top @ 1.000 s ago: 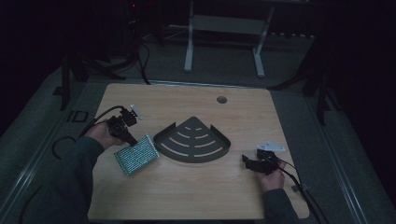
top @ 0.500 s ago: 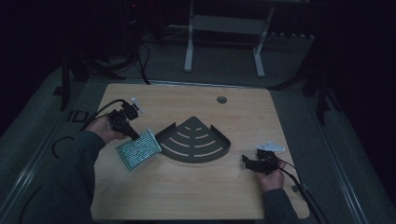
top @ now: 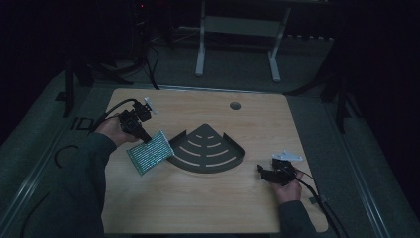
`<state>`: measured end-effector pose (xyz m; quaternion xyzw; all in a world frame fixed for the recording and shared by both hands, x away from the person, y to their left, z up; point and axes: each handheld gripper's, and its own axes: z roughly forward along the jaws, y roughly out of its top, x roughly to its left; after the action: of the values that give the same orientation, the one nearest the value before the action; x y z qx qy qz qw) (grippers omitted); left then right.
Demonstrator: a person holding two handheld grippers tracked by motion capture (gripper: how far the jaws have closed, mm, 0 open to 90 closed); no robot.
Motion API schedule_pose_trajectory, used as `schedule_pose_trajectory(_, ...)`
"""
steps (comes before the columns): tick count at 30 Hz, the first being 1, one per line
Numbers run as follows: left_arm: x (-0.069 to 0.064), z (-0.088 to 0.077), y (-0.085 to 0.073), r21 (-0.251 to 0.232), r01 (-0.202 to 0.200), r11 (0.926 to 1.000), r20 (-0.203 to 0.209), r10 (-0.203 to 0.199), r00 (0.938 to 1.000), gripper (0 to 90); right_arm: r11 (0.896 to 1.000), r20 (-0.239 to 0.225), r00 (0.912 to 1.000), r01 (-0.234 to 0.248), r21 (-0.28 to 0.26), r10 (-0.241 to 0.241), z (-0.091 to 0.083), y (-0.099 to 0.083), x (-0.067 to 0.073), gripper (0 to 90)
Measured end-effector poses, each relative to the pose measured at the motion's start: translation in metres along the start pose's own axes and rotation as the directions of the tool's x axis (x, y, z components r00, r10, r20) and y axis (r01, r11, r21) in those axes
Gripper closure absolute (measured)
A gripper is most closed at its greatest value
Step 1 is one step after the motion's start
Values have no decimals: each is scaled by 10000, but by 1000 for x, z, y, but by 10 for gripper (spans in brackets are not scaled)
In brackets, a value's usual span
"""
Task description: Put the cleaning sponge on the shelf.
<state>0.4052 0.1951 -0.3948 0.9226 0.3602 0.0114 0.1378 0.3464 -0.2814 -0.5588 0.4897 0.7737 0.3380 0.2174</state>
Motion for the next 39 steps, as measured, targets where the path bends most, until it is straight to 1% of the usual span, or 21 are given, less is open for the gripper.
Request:
schedule_pose_trajectory(3,-1,-1,6,59,-70,10000,-125,71,9999,898,10000,-2,10000,-3,3,3,0,0,0,249)
schedule_pose_trajectory(10,-2,-3,15,-24,-70,10000,-138,70,9999,898,10000,-8,10000,4,2,-4,0,0,0,249)
schedule_pose_trajectory(13,-2,-2,19,6,-110,9999,-240,110,9997,898,10000,-14,10000,6,1,-6,0,0,0,249)
schedule_pose_trajectory(16,-3,-1,23,-35,-75,10000,-244,74,9997,898,10000,-14,10000,15,0,-15,0,0,0,249)
schedule_pose_trajectory(22,-5,2,34,104,-113,9999,-405,117,9991,899,10000,-21,10000,19,-4,-19,0,0,0,248)
schedule_pose_trajectory(30,-6,9,44,70,54,10000,-395,-51,9992,898,10000,-31,10000,21,5,-21,0,0,0,248)
schedule_pose_trajectory(31,-7,11,46,61,145,9999,-482,-142,9987,898,10000,-34,10000,22,6,-22,0,0,0,248)
schedule_pose_trajectory(37,-8,14,52,86,237,9997,-551,-232,9982,898,10000,-38,10000,32,11,-32,0,0,0,247)
schedule_pose_trajectory(39,-8,15,54,105,360,9993,-551,-354,9979,898,10000,-40,10000,34,10,-34,0,0,0,247)
